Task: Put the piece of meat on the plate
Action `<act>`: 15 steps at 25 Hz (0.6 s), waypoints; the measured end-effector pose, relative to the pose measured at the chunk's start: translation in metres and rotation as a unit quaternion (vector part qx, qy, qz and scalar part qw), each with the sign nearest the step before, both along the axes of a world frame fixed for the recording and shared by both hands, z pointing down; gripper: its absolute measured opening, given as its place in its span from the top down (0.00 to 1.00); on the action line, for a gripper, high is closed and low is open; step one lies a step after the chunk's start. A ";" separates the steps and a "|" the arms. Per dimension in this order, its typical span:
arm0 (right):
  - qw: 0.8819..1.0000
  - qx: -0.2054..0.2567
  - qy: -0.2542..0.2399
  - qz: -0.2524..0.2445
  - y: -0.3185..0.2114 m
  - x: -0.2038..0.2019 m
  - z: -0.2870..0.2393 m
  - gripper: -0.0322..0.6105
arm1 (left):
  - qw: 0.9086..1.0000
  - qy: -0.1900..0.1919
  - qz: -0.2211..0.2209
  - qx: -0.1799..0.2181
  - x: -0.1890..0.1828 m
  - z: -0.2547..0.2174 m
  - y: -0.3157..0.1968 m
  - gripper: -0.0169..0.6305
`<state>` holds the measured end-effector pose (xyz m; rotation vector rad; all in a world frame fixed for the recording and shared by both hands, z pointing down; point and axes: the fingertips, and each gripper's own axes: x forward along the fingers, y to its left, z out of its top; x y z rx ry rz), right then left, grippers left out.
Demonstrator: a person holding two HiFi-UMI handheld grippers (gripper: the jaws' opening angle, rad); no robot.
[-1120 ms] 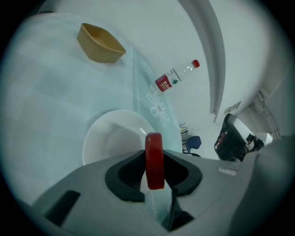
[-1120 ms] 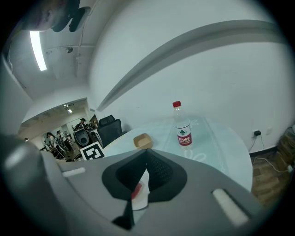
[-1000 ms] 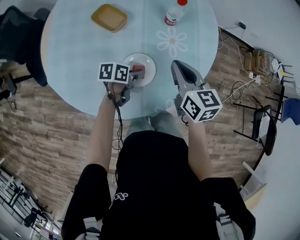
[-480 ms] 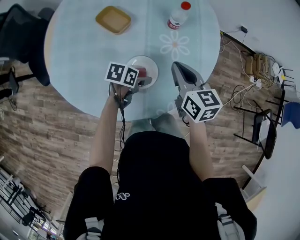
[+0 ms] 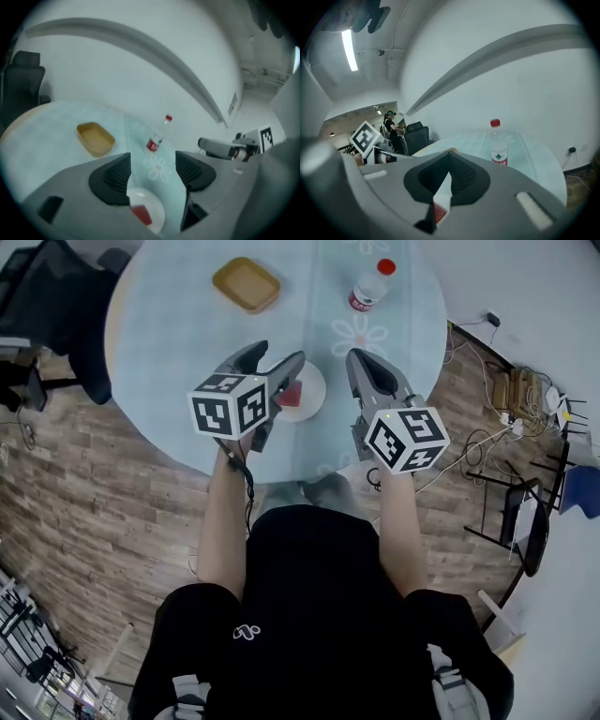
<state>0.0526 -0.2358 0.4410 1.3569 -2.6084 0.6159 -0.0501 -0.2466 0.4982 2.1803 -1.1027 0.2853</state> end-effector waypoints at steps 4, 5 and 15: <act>0.996 0.088 -0.018 0.015 -0.034 -0.005 -0.074 0.94 | 0.988 0.001 -0.058 0.143 -0.010 -0.111 -0.033 0.66; 0.994 0.109 -0.020 0.020 -0.041 -0.004 -0.092 0.94 | 0.981 -0.012 -0.077 0.179 -0.014 -0.136 -0.034 0.79; 0.985 0.171 0.009 0.019 -0.034 -0.008 -0.148 0.94 | 0.939 -0.055 -0.182 0.288 -0.048 -0.212 -0.012 0.97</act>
